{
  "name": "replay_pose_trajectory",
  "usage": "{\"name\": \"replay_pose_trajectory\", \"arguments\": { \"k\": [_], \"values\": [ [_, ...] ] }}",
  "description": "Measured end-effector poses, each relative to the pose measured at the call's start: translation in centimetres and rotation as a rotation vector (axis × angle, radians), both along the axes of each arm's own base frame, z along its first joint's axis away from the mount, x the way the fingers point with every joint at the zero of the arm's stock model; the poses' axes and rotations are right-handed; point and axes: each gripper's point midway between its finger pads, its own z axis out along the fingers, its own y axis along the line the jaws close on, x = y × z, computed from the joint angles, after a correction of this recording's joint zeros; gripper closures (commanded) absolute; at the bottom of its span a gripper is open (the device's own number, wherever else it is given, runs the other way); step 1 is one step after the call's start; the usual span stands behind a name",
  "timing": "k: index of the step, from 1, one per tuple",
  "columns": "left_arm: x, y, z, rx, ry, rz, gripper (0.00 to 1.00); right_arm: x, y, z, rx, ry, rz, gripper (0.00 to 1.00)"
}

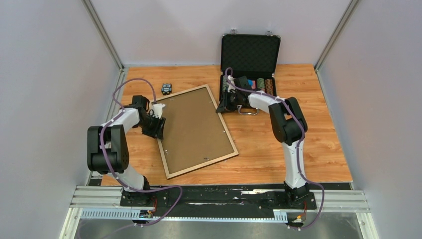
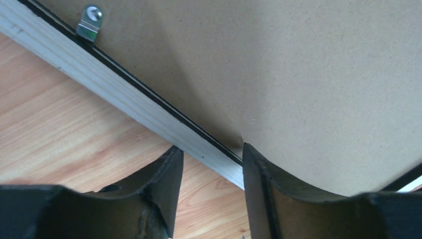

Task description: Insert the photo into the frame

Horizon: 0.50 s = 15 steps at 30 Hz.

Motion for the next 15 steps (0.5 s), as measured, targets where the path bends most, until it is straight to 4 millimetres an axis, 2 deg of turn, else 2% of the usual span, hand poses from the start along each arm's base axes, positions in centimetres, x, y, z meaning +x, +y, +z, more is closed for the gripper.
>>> {"name": "replay_pose_trajectory", "arguments": {
  "k": [9,15],
  "values": [
    [0.7,0.0,0.0,-0.007,0.009,0.029,0.64,-0.5,-0.1,0.1,0.018,-0.003,0.019,0.60],
    [1.6,0.1,0.1,-0.002,0.002,0.051,0.66,-0.8,-0.1,0.5,0.023,-0.023,0.044,0.50]
  ]
}}
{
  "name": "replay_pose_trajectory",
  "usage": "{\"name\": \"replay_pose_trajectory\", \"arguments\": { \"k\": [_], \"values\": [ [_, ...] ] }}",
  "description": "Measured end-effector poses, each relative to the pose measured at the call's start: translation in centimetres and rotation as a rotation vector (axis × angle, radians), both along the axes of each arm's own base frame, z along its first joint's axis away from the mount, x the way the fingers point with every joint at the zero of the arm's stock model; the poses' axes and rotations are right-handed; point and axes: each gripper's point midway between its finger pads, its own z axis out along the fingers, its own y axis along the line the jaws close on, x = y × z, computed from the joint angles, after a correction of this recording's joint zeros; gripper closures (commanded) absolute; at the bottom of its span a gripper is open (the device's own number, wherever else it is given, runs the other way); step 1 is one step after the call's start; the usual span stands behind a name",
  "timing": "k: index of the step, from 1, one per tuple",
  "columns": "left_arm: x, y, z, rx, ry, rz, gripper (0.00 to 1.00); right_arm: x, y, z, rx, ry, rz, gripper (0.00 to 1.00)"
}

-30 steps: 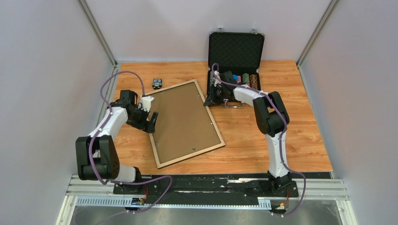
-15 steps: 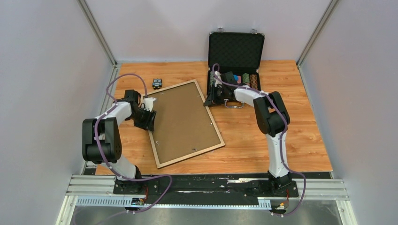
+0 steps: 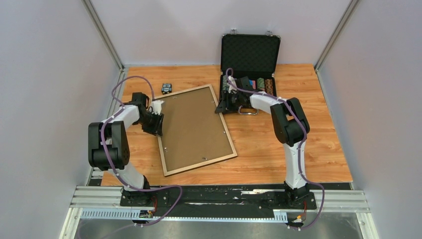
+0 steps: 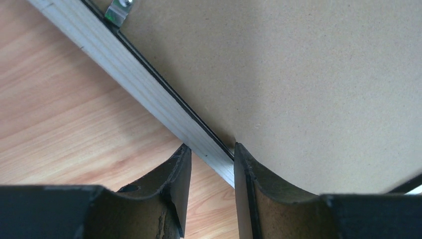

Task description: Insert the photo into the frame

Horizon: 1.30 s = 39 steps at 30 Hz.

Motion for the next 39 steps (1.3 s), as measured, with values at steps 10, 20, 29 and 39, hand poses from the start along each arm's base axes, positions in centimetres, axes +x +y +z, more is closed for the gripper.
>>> {"name": "replay_pose_trajectory", "arguments": {
  "k": [10,20,29,39],
  "values": [
    [4.4,1.8,0.3,0.081,-0.037,0.070,0.68,-0.7,-0.3,0.1,-0.015,-0.021,0.046,0.42],
    [8.1,2.2,1.3,0.100,-0.122,0.100,0.16,-2.0,-0.9,0.0,-0.033,-0.036,0.105,0.42],
    [5.1,1.5,3.0,0.072,-0.140,0.071,0.14,-2.7,-0.9,0.0,-0.028,-0.039,0.142,0.42],
    [1.3,1.0,2.0,0.058,-0.096,0.022,0.27,-2.9,-1.0,-0.2,-0.030,-0.045,0.157,0.43]
  ]
}}
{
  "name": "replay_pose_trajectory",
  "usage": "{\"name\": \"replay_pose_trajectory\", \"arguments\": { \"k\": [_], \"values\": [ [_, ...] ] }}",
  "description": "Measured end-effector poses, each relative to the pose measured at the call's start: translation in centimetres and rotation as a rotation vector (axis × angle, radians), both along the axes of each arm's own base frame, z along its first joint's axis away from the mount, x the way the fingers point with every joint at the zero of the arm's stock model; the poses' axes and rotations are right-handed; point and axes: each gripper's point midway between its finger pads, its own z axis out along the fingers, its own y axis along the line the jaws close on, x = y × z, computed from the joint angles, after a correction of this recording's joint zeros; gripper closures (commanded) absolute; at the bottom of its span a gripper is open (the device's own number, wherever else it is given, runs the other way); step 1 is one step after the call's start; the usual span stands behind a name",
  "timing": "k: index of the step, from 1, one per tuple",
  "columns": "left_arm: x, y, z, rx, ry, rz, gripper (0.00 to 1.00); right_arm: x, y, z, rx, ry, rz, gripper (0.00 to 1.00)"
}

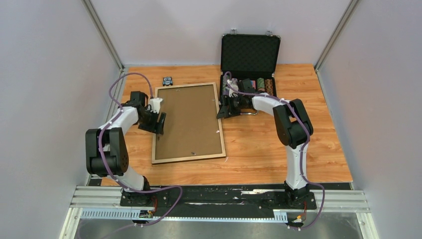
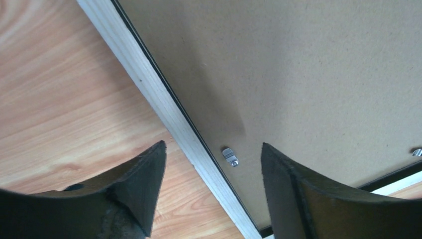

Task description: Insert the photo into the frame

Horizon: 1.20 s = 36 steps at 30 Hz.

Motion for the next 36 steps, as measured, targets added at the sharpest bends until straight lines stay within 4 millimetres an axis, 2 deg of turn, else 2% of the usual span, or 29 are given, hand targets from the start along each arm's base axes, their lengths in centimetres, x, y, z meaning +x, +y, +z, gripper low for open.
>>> {"name": "replay_pose_trajectory", "arguments": {
  "k": [4,10,30,36],
  "values": [
    [-0.8,-0.1,-0.7,-0.005,0.022,-0.008,0.32,-0.2,-0.1,0.0,-0.002,-0.001,0.006,0.44],
    [-0.9,-0.1,-0.8,-0.003,0.025,-0.013,0.36,-0.2,-0.2,0.0,-0.003,-0.005,0.008,0.44],
    [-1.3,0.0,-1.5,0.050,0.044,-0.037,0.38,0.0,-0.8,0.0,0.003,0.000,0.000,0.45],
    [-1.6,0.1,-2.2,0.066,0.072,-0.038,0.41,0.0,-0.9,-0.1,0.004,0.002,-0.002,0.46]
  ]
}}
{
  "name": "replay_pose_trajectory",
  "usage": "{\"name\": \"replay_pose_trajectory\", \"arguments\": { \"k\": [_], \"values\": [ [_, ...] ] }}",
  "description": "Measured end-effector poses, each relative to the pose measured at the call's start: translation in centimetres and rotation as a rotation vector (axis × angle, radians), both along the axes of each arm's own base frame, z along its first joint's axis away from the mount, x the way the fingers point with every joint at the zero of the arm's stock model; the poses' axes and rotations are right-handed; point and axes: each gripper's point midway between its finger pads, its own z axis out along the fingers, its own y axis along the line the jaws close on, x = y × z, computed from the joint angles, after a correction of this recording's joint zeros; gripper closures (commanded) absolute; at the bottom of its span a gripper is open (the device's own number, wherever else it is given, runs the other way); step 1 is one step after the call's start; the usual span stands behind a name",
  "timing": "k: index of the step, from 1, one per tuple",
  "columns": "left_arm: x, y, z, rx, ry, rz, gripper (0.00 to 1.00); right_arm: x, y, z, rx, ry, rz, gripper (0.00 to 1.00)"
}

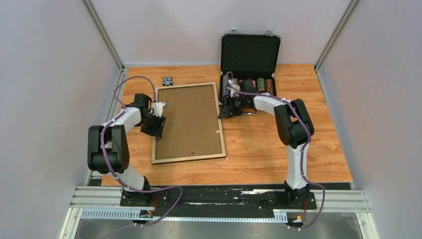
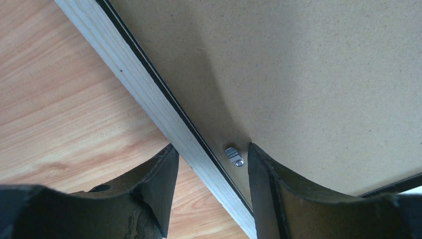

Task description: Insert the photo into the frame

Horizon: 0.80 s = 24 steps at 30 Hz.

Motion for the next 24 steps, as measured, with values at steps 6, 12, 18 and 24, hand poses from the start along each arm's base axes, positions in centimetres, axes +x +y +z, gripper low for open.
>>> {"name": "replay_pose_trajectory", "arguments": {
  "k": [6,12,18,24],
  "values": [
    [0.00,0.10,0.00,0.005,0.000,0.002,0.49,0.08,-0.15,0.04,0.004,0.002,-0.002,0.46],
    [0.11,0.41,0.05,0.017,-0.002,0.009,0.55,0.08,-0.28,-0.02,0.004,0.004,-0.004,0.46],
    [0.17,0.59,0.09,0.027,-0.004,0.011,0.58,0.06,-0.33,-0.02,0.007,0.006,-0.004,0.47],
    [0.16,0.67,0.12,0.032,-0.003,0.005,0.56,0.07,-0.36,-0.02,0.007,0.007,-0.005,0.47]
  ]
}}
